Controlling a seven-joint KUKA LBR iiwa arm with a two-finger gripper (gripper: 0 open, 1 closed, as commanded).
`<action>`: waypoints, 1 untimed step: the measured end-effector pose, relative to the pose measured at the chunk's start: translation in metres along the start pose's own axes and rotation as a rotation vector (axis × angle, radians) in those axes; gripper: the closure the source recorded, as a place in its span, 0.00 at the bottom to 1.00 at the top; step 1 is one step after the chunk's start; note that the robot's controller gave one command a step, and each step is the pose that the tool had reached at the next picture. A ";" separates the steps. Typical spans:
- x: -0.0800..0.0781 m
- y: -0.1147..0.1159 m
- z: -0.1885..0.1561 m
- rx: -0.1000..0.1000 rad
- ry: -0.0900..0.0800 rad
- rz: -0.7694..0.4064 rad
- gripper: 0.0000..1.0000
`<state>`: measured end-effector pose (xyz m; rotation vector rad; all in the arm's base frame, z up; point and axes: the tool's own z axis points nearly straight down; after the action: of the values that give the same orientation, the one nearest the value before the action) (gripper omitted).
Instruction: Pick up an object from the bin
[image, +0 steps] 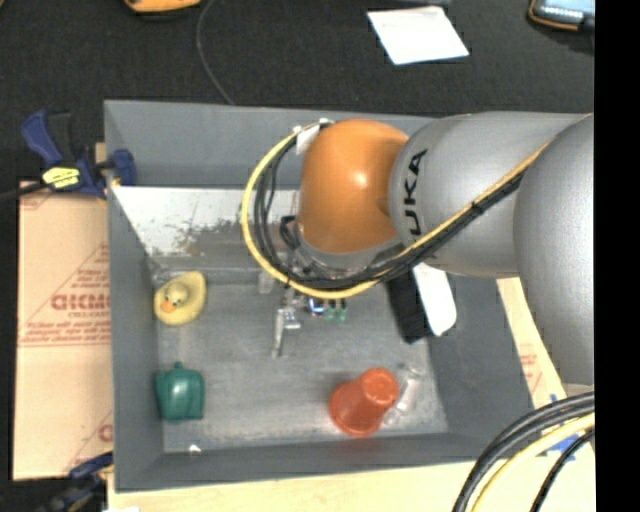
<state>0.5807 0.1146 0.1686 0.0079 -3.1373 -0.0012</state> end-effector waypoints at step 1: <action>-0.002 0.000 -0.004 -0.001 -0.008 0.004 0.00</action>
Offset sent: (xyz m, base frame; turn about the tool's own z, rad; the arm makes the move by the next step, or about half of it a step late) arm 0.0638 0.0868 -0.0986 -0.0273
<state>0.5827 0.1142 0.1730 0.0012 -3.1454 -0.0024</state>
